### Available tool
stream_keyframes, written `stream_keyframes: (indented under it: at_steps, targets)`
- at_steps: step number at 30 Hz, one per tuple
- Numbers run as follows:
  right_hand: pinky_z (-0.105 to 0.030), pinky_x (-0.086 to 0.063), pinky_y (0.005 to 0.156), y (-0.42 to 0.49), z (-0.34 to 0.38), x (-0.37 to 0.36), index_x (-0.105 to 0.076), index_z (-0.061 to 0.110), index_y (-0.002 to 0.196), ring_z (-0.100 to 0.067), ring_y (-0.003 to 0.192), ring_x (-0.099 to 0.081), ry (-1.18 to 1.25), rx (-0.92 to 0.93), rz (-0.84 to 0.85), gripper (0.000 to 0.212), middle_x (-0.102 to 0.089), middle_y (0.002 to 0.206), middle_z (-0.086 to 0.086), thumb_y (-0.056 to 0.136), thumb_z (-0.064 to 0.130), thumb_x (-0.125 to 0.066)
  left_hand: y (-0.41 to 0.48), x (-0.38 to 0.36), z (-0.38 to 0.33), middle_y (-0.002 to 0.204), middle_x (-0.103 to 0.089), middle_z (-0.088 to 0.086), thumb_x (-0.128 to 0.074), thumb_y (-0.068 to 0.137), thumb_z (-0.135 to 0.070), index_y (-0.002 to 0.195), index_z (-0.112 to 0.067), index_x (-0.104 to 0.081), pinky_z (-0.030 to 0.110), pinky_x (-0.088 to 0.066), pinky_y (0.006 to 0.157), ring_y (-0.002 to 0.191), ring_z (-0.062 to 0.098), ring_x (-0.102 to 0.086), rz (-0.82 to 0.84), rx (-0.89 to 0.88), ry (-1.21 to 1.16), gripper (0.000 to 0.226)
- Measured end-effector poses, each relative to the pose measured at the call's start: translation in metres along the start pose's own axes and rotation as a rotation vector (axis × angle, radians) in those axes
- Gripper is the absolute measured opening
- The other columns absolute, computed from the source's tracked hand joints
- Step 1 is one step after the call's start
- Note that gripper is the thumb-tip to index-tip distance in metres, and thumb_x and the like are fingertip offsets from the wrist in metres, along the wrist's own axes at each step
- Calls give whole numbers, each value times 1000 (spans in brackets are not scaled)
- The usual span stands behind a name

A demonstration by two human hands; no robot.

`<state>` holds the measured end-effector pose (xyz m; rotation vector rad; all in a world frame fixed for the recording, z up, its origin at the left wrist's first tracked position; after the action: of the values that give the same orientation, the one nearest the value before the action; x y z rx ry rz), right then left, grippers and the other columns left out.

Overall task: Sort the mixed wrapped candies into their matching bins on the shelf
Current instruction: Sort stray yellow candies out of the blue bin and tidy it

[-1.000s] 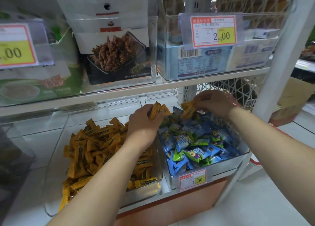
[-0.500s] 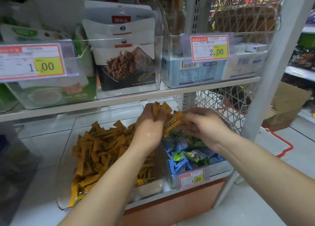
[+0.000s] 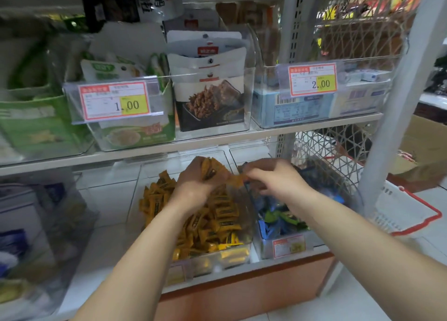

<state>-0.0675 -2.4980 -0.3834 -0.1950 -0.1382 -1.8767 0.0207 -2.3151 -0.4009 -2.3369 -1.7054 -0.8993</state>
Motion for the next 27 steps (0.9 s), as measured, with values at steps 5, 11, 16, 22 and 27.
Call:
stream_keyframes:
  at_steps: [5, 11, 16, 22, 27]
  targets:
    - [-16, -47, 67, 8, -16, 30, -76, 24, 90, -4, 86, -67, -221, 124, -118, 6, -75, 91, 10, 85, 22, -75, -2, 13, 35, 110, -62, -20, -70, 79, -60, 117, -44, -49, 21, -47, 71, 87, -4, -58, 148, 97, 237, 46]
    - [-21, -44, 67, 35, -42, 79, -69, 32, 83, -11, 87, -66, -508, 174, -224, 8, -70, 87, 14, 87, 27, -73, 6, -7, 14, 131, -56, -14, -63, 80, -64, 133, -39, -51, 18, -38, 80, 102, 1, -48, 74, -37, 286, 60]
    - [-17, -46, 78, 58, -49, 85, -63, 44, 102, -2, 98, -63, -708, 169, -48, 11, -67, 108, 18, 91, 45, -65, 3, -56, -18, 109, -64, -7, -51, 83, -62, 117, -34, -59, 31, -50, 79, 98, 14, -58, 155, -302, 459, 45]
    - [-40, -43, 104, 54, -72, 64, -46, 51, 139, -16, 133, -46, -1165, 226, 489, 51, -49, 148, 15, 92, 66, -36, 19, -86, -21, 102, -67, -2, -52, 76, -53, 101, -22, -67, 28, -49, 70, 95, 21, -60, 251, -434, 592, 43]
    - [-40, -51, 95, 63, -74, 94, -54, 48, 135, -20, 121, -56, -1375, 145, 385, 43, -55, 141, 10, 96, 61, -41, 29, -104, -20, 129, -60, -7, -32, 68, -68, 123, -35, -62, 42, -29, 107, 127, 24, -45, 528, -361, 798, 70]
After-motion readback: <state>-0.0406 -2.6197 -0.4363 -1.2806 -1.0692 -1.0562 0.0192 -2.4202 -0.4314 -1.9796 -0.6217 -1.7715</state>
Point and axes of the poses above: each hand's wrist, its own y-axis towards the middle knuckle, its own x-axis out of the back of the hand, z = x × y, the point moved 2 cm from there along y, towards the middle knuckle
